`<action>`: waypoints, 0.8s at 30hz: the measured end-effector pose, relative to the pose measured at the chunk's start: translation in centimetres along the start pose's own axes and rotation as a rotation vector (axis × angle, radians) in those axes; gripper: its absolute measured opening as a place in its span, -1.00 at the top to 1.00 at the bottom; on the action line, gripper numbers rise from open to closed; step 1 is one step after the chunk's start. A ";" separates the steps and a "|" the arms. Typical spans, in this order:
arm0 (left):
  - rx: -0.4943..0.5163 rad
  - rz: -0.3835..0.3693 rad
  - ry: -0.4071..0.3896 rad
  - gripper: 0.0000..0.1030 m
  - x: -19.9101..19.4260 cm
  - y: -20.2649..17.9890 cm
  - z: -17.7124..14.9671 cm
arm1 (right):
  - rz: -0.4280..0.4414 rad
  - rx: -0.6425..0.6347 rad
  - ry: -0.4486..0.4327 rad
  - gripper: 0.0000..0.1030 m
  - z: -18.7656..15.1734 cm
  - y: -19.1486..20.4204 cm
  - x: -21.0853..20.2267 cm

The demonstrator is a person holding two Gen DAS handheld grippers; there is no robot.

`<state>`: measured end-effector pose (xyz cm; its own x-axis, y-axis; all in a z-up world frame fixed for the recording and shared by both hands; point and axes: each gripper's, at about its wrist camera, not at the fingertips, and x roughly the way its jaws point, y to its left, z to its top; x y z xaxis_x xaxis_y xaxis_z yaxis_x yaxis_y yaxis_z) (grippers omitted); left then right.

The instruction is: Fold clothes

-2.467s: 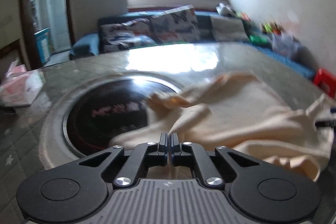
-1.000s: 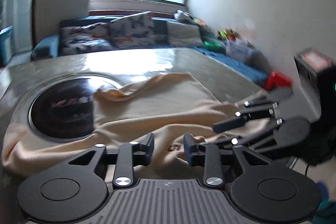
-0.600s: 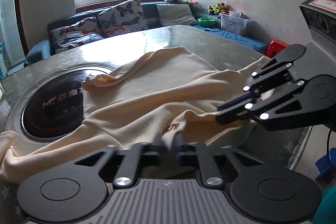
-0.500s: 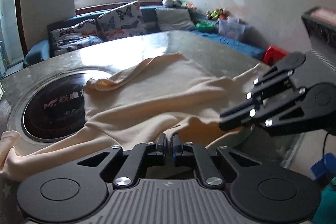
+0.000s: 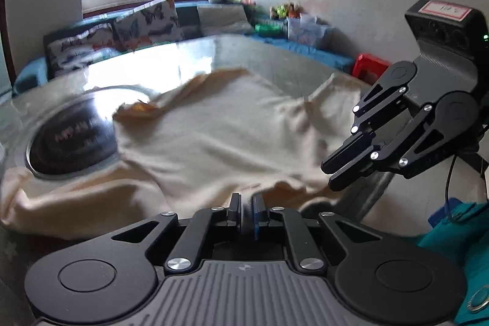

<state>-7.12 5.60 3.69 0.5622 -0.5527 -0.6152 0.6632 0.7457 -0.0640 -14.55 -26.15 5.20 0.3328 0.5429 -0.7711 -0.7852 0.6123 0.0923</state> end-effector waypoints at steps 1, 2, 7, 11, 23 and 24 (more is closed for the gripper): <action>-0.009 0.012 -0.018 0.81 -0.3 0.2 0.4 | 0.004 0.010 -0.012 0.66 0.3 -0.2 -0.4; -0.017 0.025 -0.036 0.81 -0.6 0.5 0.8 | 0.003 0.023 -0.029 0.62 0.6 -0.5 -0.8; -0.104 0.098 -0.065 0.81 1.1 2.3 2.1 | -0.074 0.074 -0.099 0.20 1.8 -2.7 -0.4; -0.163 0.133 -0.023 0.81 4.0 3.1 1.8 | -0.100 0.101 -0.087 0.20 1.7 -3.4 2.2; -0.218 0.199 0.005 0.30 2.8 4.3 -1.2 | -0.098 0.035 -0.049 -0.20 1.5 -2.5 4.9; -0.229 0.211 -0.005 0.30 2.4 4.7 -1.2 | -0.101 0.031 -0.057 -0.22 1.7 -2.5 4.8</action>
<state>-3.24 8.18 0.97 0.6783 -0.3780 -0.6302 0.4035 0.9083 -0.1105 -10.07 -24.06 2.33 0.4389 0.5087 -0.7406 -0.7299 0.6826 0.0363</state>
